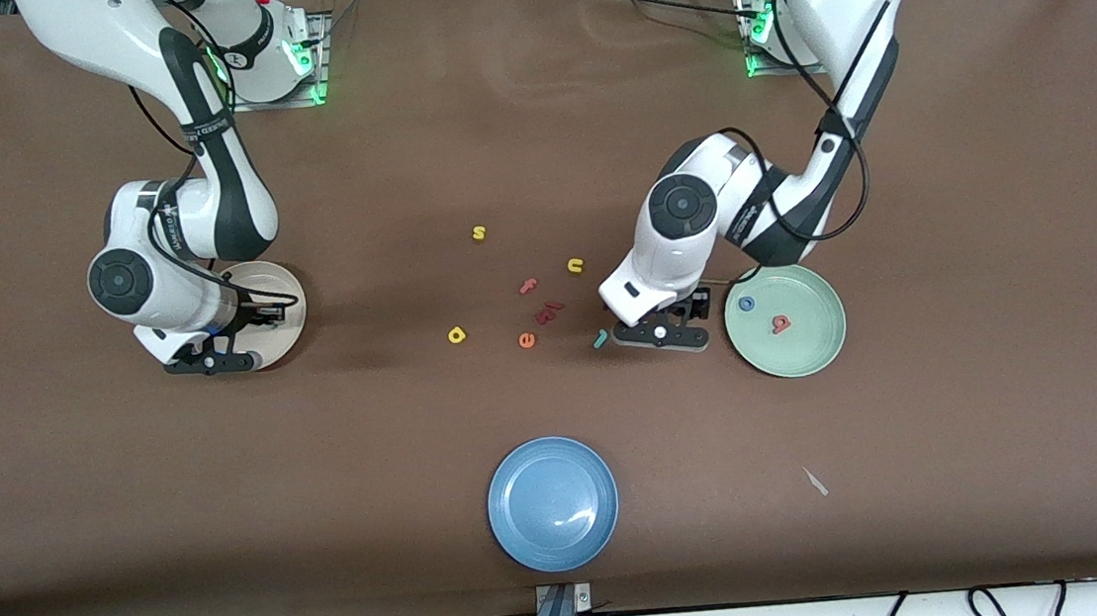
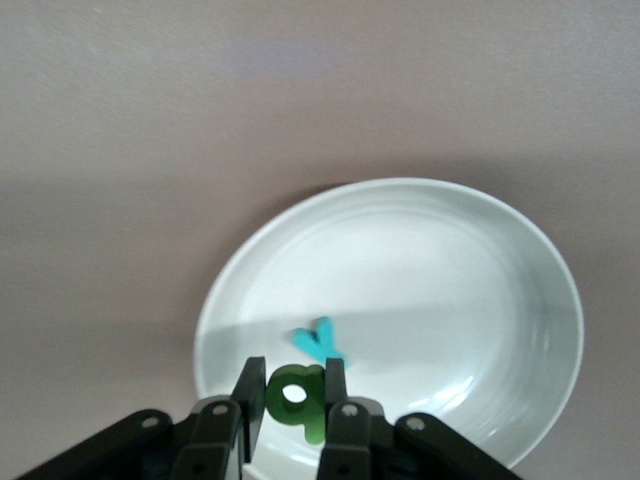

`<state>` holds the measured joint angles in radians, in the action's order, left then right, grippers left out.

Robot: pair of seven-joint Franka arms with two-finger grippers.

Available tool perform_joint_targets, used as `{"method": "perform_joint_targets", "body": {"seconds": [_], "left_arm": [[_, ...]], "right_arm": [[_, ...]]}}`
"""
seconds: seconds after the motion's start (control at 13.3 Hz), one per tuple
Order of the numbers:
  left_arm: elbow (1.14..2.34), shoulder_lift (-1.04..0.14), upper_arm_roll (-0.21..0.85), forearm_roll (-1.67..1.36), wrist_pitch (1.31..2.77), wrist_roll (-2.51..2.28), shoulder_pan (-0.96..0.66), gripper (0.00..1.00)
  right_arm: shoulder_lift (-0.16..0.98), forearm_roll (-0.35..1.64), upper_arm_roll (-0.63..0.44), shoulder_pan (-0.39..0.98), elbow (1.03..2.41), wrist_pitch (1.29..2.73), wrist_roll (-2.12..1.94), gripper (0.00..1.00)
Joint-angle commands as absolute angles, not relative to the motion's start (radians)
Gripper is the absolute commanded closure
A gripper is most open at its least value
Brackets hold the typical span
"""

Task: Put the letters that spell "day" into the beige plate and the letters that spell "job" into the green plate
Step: 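Place the green 9 on the white plate while the left gripper releases o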

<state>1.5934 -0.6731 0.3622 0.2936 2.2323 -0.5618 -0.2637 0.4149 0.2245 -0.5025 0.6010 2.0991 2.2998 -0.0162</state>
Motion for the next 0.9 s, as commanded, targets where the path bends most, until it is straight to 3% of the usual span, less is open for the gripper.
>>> {"method": "perform_joint_targets", "body": {"seconds": [0.0, 0.38, 0.83], "left_arm": [[1.499, -0.758, 0.351, 0.295, 2.206, -0.551, -0.320, 0.00], [1.420, -0.865, 0.341, 0.321, 2.221, -0.438, -0.374, 0.01], [1.422, -0.896, 0.322, 0.324, 2.302, -0.334, -0.379, 0.19]], "right_arm": [[0.354, 0.225, -0.506, 0.609, 2.175, 2.353, -0.034, 0.00], [0.380, 0.229, -0.438, 0.620, 2.068, 2.309, 0.101, 0.00], [0.471, 0.226, -0.261, 0.617, 1.890, 2.306, 0.328, 0.00]]}}
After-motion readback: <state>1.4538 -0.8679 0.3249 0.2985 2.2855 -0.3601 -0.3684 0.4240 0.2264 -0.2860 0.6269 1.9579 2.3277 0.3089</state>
